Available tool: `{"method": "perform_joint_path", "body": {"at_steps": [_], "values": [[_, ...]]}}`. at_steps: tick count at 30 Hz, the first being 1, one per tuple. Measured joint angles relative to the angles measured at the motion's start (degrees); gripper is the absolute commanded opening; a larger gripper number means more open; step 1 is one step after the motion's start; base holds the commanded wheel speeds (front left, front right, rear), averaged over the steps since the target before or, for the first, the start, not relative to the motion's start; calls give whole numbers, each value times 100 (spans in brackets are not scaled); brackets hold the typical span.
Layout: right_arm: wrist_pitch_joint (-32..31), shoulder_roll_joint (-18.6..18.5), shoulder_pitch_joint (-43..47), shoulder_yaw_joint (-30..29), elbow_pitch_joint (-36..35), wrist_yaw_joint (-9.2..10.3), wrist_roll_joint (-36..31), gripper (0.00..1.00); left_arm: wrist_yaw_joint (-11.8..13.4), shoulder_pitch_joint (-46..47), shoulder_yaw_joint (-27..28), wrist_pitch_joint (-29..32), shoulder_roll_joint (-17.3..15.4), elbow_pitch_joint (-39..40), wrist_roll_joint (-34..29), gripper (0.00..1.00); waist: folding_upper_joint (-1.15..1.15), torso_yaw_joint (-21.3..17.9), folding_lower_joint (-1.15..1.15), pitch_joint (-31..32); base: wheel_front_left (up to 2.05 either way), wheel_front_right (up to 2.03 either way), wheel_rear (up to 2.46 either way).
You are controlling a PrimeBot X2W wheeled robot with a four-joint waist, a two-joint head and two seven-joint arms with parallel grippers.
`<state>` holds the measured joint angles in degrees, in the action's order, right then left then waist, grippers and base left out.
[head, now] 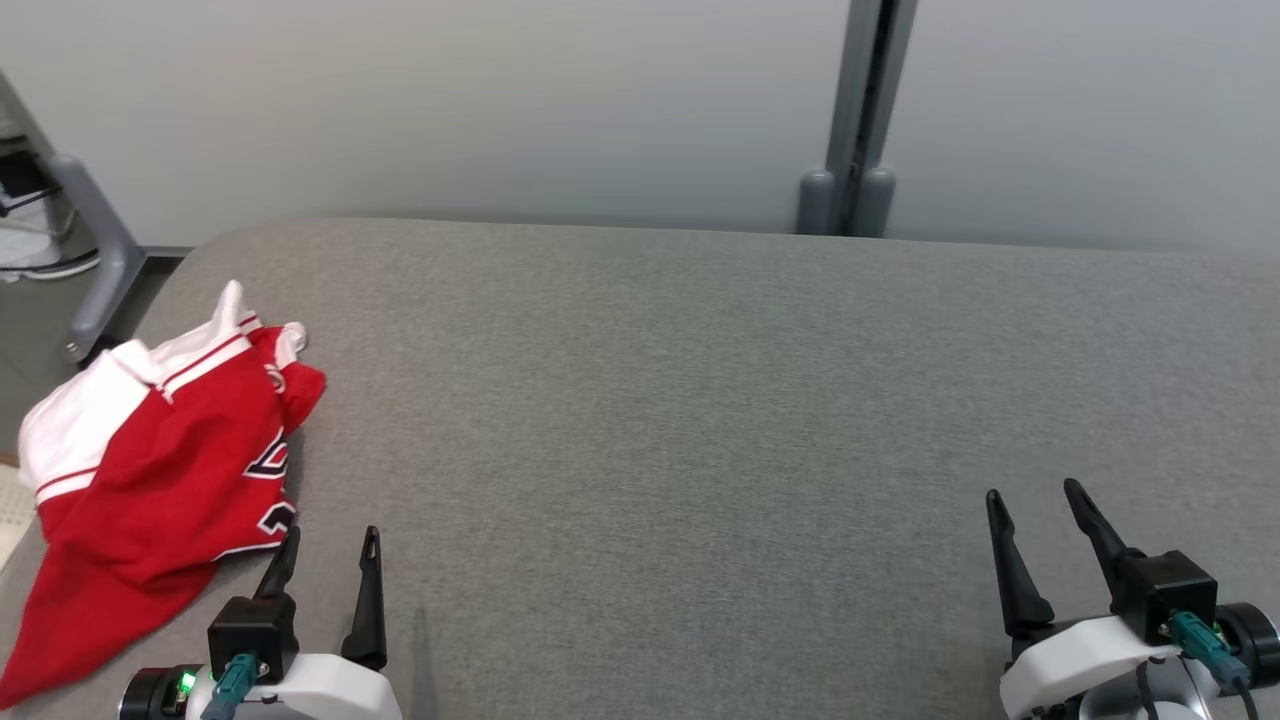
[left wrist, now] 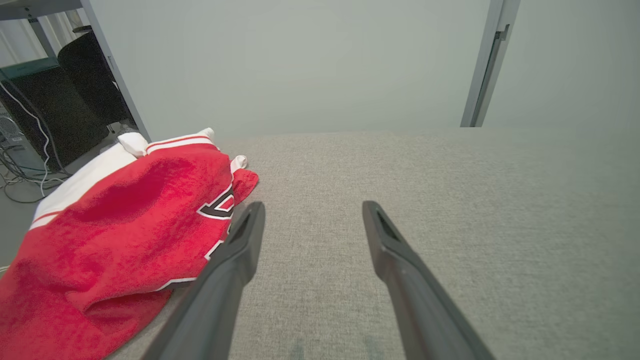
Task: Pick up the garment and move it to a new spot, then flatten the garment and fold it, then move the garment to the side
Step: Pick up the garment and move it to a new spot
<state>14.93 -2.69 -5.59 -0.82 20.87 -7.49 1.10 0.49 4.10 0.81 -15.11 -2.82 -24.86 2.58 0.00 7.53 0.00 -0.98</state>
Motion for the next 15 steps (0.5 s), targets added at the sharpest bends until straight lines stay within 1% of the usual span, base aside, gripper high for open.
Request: {"method": "perform_joint_path", "body": {"at_steps": [4, 5, 15], "values": [[1, 2, -5, 165, 1, 0, 79, 100, -10, -6, 58, -2, -10, -29, -9, 100, 0, 394, 0, -12, 0, 0, 0], [1, 2, -5, 165, 1, 0, 79, 100, -10, -6, 58, -2, -10, -29, -9, 100, 0, 394, 0, -12, 0, 0, 0], [5, 2, -9, 567, 51, -1, 257, 100, -35, -37, 258, -2, -42, -80, -5, 100, 0, 1461, 0, 1, 0, 0, 0]]}}
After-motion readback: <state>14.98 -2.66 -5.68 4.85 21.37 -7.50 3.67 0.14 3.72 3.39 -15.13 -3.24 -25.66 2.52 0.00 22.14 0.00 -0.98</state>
